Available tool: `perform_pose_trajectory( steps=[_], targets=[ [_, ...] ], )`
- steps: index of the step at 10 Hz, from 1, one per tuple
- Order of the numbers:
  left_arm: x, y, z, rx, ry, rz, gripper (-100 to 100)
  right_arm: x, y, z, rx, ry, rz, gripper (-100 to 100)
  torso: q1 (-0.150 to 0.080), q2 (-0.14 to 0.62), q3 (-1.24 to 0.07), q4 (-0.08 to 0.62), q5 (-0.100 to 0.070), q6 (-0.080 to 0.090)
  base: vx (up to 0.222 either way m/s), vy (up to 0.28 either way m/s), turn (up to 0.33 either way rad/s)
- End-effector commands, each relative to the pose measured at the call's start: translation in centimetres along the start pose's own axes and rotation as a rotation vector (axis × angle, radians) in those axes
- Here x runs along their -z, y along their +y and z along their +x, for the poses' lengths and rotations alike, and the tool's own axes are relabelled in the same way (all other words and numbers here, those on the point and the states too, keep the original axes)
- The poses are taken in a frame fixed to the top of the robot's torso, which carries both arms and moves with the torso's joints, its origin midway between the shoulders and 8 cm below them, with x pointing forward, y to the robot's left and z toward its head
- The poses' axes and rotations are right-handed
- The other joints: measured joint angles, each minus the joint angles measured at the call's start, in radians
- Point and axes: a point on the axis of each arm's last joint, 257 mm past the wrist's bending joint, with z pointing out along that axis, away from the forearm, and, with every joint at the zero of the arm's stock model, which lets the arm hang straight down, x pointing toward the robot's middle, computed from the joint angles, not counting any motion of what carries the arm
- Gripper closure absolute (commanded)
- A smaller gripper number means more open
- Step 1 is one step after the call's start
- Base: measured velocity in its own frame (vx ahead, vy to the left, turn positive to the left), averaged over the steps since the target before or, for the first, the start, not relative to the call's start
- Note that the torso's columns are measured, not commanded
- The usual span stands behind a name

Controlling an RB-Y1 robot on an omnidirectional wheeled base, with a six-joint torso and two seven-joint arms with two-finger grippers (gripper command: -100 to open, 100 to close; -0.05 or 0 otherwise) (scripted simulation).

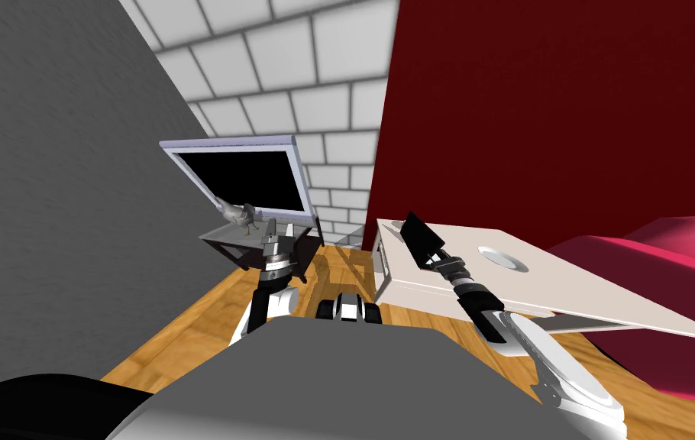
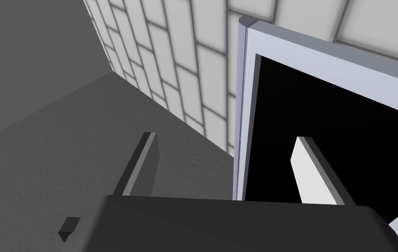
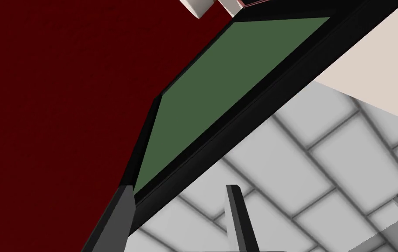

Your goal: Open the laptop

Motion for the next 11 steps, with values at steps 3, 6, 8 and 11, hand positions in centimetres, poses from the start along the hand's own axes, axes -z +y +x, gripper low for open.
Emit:
perform_pose_trajectory(
  steps=[3,6,8,11],
  targets=[
    [0.0,0.0,0.0,0.0,0.0,0.0,0,-1.1,-0.3,0.5,-0.196,-0.003,0.005,100,-0.001,-0.001,-0.001,0.0,0.0,0.0,-0.053,-0.083,0.031],
    [0.0,0.0,0.0,0.0,0.0,0.0,0,-1.7,-0.6,0.9,-0.313,-0.005,0.008,100,0.003,-0.003,-0.002,-0.001,0.001,0.0,-0.039,-0.056,0.023],
    [0.0,0.0,0.0,0.0,0.0,0.0,0,-2.2,-0.8,1.1,-0.391,-0.007,0.011,100,0.001,-0.002,-0.001,-0.001,0.0,0.0,-0.04,-0.066,0.025],
    [0.0,0.0,0.0,0.0,0.0,0.0,0,-1.5,-1.5,0.6,-0.251,-0.003,0.009,-100,0.006,-0.004,-0.003,-0.001,0.002,0.0,0.015,0.025,-0.021]
  ],
)
